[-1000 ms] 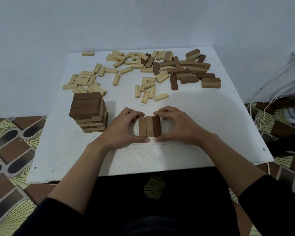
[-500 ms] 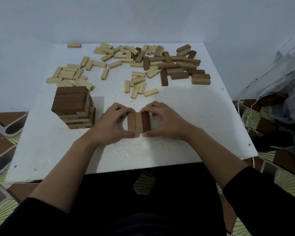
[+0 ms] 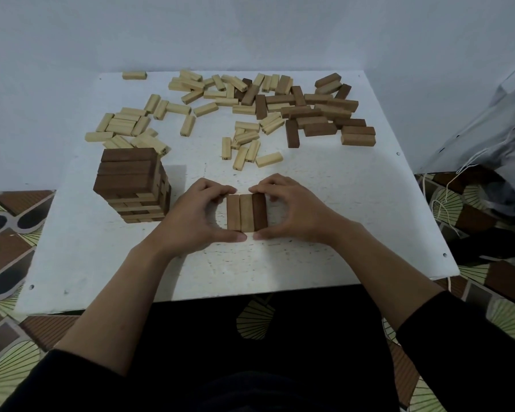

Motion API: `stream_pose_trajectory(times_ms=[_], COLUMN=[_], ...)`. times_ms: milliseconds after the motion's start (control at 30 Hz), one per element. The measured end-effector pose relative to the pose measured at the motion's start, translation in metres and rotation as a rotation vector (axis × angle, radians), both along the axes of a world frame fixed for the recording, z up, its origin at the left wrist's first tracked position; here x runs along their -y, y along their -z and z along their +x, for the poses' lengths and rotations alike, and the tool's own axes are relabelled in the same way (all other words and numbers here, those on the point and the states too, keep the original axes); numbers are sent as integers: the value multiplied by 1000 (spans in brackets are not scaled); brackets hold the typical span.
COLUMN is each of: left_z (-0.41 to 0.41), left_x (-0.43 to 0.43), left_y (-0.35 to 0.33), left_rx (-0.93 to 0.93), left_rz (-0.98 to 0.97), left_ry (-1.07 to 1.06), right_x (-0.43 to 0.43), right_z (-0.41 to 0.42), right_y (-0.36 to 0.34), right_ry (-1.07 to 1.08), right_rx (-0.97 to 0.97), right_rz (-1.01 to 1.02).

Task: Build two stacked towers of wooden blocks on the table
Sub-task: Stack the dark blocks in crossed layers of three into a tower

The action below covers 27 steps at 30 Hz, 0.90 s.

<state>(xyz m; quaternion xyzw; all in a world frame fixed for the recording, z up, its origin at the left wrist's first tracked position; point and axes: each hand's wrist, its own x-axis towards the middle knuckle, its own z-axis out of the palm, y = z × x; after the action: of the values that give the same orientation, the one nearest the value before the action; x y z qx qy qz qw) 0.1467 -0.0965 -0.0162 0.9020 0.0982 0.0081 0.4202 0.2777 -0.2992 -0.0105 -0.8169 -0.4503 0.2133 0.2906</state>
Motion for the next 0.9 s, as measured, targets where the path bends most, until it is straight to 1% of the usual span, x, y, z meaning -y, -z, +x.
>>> stream_pose_trajectory(times_ms=[133, 367, 600, 900], left_z=[-1, 0, 2, 5], left_x=[1, 2, 2, 0], left_y=[0, 3, 3, 2], left_rx=[16, 26, 34, 18], left_rz=[-10, -43, -99, -67], left_ry=[-22, -24, 24, 65], right_x=[2, 0, 0, -1], right_z=[-1, -2, -2, -3], right_y=[0, 1, 5, 6], right_ry=[32, 25, 24, 28], right_rx=[-8, -7, 10, 30], right_rz=[1, 27, 18, 30])
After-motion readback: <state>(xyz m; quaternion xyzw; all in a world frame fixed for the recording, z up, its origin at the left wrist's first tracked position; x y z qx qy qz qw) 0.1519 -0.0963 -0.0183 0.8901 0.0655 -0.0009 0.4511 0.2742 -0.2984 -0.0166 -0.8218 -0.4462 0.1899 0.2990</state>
